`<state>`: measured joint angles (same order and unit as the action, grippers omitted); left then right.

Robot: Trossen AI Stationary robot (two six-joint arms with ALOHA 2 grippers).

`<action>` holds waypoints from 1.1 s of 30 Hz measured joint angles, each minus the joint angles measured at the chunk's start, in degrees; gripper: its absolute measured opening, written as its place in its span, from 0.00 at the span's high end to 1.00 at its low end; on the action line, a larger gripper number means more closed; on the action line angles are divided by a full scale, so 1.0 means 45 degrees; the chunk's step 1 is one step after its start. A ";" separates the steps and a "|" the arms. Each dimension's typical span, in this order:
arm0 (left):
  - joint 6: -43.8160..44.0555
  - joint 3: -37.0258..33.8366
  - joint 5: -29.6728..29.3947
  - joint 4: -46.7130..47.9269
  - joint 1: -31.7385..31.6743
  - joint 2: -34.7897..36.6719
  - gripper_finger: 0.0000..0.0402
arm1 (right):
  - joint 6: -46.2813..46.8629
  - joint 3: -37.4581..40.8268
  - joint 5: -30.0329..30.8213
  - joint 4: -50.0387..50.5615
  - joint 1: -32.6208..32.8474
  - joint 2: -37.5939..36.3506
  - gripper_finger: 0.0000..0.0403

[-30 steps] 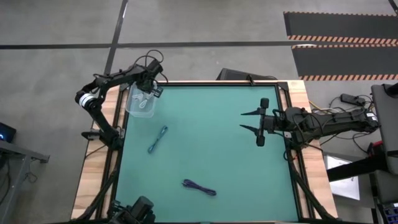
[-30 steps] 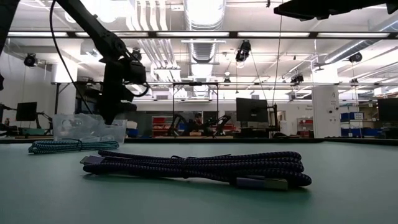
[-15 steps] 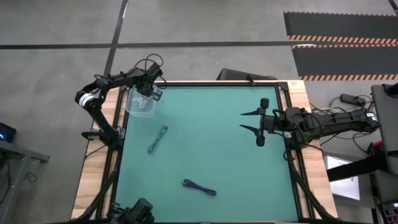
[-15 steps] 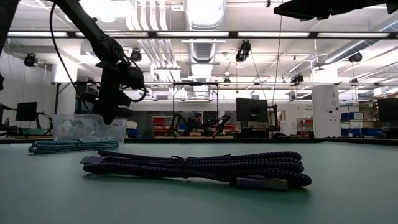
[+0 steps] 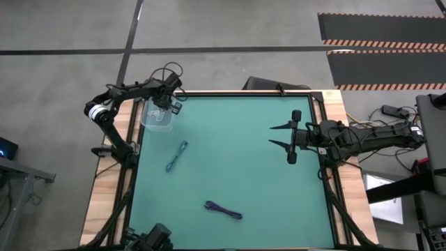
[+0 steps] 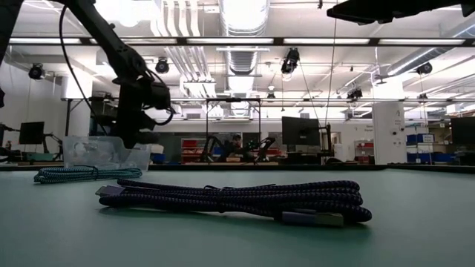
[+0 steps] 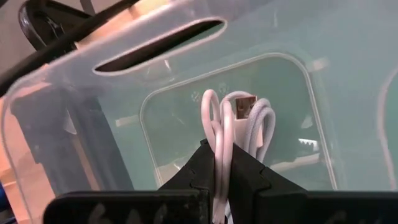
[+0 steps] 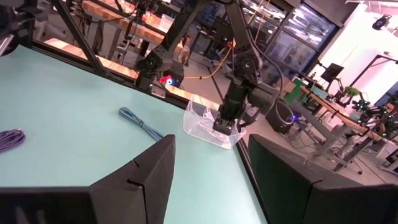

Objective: Pick and place USB-C Cables
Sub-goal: Put the white charger cable into the transparent bin

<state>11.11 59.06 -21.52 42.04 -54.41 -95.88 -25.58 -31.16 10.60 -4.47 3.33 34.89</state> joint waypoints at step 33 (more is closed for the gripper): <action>-0.0214 -0.0125 -0.0053 -0.0141 0.0000 0.0000 0.92 | 0.0346 -0.0019 -0.0013 0.0189 0.0000 -0.0160 0.51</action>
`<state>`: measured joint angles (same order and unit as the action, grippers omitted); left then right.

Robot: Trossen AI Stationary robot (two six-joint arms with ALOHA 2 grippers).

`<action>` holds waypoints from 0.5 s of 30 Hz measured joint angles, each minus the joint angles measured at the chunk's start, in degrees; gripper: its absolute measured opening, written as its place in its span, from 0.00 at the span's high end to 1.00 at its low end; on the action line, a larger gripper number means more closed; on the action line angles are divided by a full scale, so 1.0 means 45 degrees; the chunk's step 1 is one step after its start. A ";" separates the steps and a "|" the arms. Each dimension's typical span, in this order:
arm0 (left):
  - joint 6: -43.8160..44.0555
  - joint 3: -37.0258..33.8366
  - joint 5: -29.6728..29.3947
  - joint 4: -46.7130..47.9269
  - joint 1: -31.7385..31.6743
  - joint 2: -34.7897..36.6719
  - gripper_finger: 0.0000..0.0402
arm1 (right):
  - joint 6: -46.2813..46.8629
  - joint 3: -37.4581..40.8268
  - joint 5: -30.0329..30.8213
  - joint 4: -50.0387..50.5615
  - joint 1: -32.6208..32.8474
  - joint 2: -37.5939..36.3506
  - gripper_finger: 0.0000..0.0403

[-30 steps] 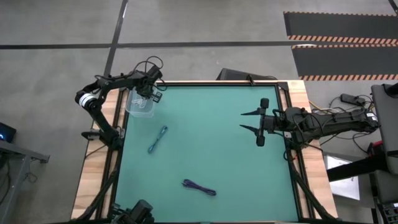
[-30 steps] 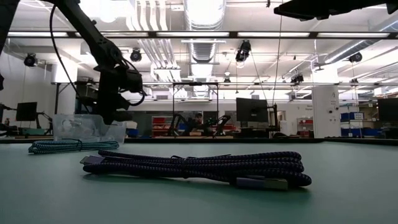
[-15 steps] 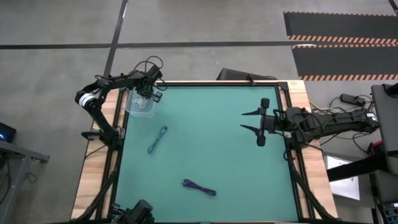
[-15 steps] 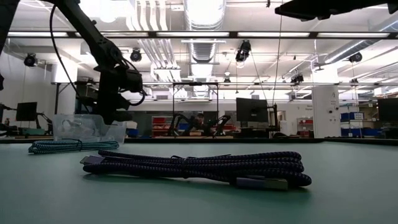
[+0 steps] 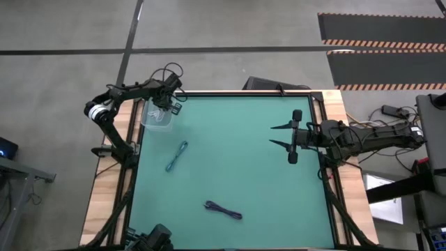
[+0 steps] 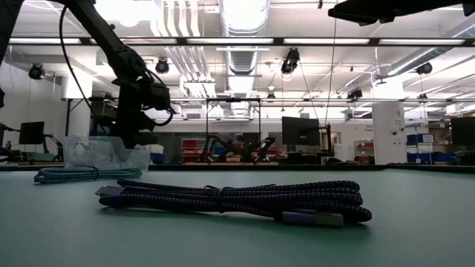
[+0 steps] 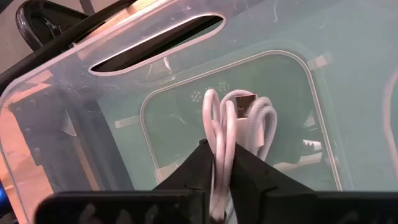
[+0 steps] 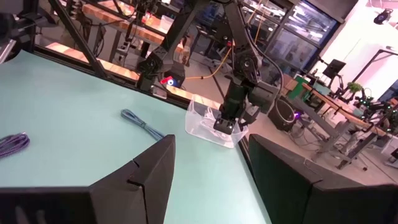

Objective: Pick and place USB-C Cables
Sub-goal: Put the white charger cable into the transparent bin, then put the blue charger cable into the transparent bin

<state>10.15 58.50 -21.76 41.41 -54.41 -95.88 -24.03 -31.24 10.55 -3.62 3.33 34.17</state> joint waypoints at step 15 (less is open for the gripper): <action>-0.0764 0.0070 0.0053 0.0447 0.0031 0.0449 0.67 | 0.0096 0.0005 -0.0005 0.0102 0.0000 0.0000 0.51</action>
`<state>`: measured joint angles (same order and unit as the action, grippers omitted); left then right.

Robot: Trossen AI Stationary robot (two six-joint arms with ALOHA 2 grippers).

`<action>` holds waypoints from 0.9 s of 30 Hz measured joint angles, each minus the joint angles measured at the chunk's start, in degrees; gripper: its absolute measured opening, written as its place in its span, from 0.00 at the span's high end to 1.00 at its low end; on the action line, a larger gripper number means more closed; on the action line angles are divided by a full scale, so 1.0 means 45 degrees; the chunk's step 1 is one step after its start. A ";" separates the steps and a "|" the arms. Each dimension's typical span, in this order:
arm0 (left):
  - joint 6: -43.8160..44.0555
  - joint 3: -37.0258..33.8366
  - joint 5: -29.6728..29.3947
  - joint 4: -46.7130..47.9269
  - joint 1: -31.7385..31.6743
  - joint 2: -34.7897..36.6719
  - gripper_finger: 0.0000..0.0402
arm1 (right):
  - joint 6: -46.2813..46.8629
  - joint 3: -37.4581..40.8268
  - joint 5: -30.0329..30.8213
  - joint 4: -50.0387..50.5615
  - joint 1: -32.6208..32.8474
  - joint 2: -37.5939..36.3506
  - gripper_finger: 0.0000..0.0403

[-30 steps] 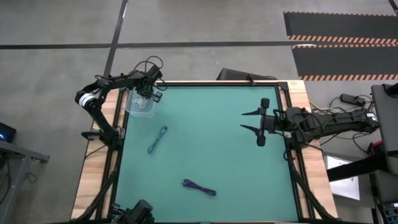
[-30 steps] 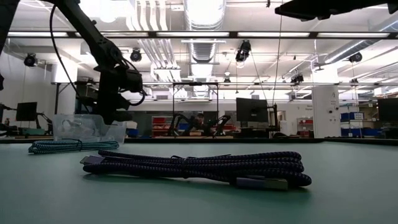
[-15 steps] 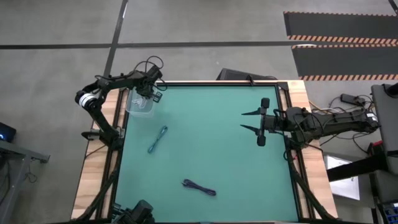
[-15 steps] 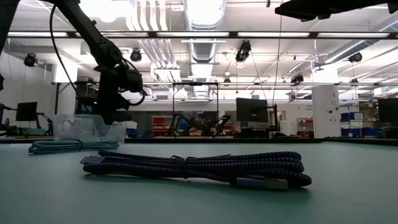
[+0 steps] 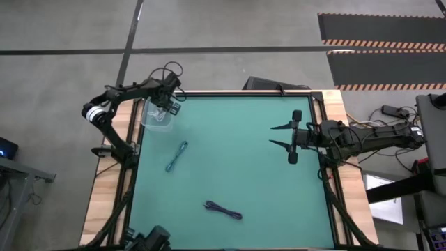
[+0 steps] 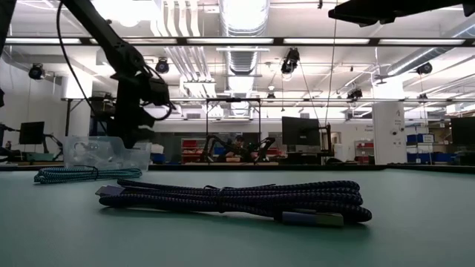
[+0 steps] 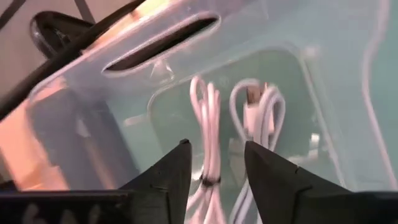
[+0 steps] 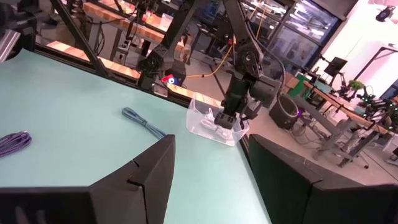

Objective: Pick and place USB-C Cables
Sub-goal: Put the blue charger cable into the transparent bin

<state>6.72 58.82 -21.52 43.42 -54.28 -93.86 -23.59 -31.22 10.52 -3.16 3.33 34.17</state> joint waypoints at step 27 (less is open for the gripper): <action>0.2806 0.0163 0.0762 0.0461 0.7384 0.7292 0.66 | 0.0449 0.0015 0.0005 -0.0010 0.0000 0.0010 0.51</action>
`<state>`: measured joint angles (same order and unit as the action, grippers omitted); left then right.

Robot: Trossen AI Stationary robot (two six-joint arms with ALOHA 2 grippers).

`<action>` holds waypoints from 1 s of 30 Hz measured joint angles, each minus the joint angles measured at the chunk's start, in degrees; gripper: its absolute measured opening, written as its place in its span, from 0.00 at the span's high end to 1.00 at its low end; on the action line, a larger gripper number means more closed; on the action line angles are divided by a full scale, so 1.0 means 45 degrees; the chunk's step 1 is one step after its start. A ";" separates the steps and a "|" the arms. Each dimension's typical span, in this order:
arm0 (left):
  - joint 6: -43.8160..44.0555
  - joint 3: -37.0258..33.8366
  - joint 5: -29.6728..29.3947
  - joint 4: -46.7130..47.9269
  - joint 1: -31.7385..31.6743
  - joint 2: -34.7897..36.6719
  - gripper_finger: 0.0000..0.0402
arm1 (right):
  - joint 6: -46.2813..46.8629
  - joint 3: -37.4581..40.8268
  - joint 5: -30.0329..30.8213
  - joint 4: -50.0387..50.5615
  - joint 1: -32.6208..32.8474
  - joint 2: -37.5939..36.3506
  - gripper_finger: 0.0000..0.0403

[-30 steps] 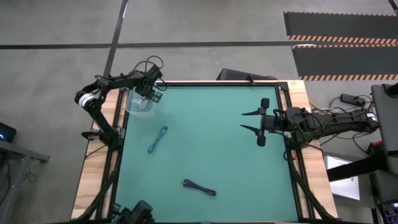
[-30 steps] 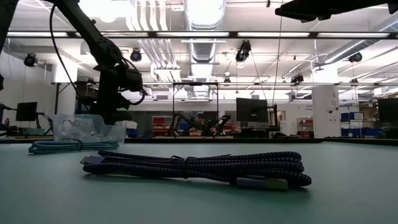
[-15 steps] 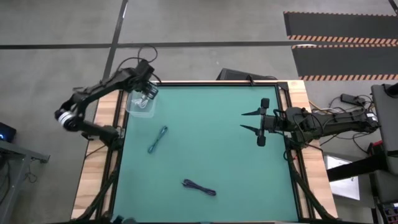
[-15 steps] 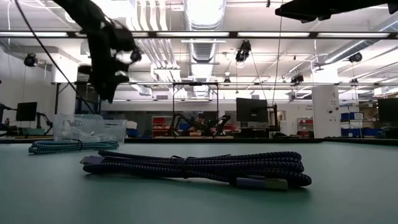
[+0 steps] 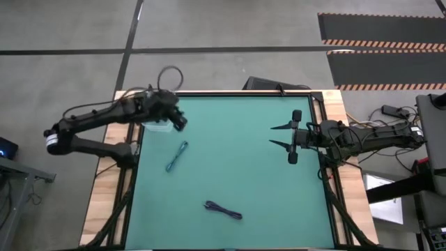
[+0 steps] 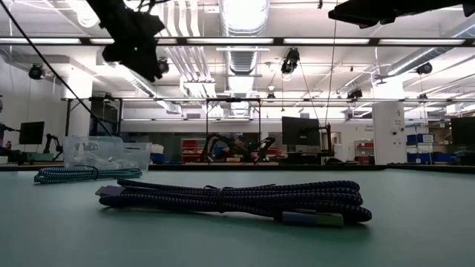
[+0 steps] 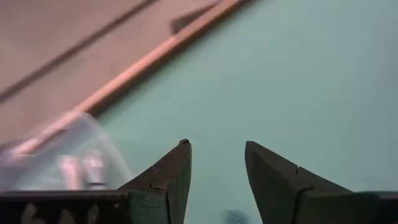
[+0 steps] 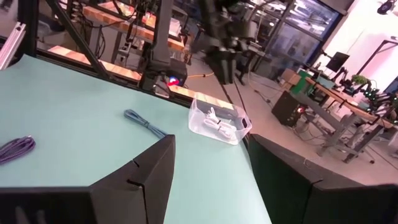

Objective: Pick and place USB-C Cables
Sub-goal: Put the blue charger cable into the transparent bin

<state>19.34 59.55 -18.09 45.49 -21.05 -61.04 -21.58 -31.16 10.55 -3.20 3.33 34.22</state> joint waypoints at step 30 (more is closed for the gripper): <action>0.5953 -0.0384 0.1095 0.3951 0.4871 -0.7262 0.67 | 0.1247 0.0665 -0.1069 -0.0107 0.0010 -0.0010 0.51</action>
<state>46.13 57.82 -13.16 63.27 0.87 -93.72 -15.96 -28.17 5.74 -3.68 3.38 34.17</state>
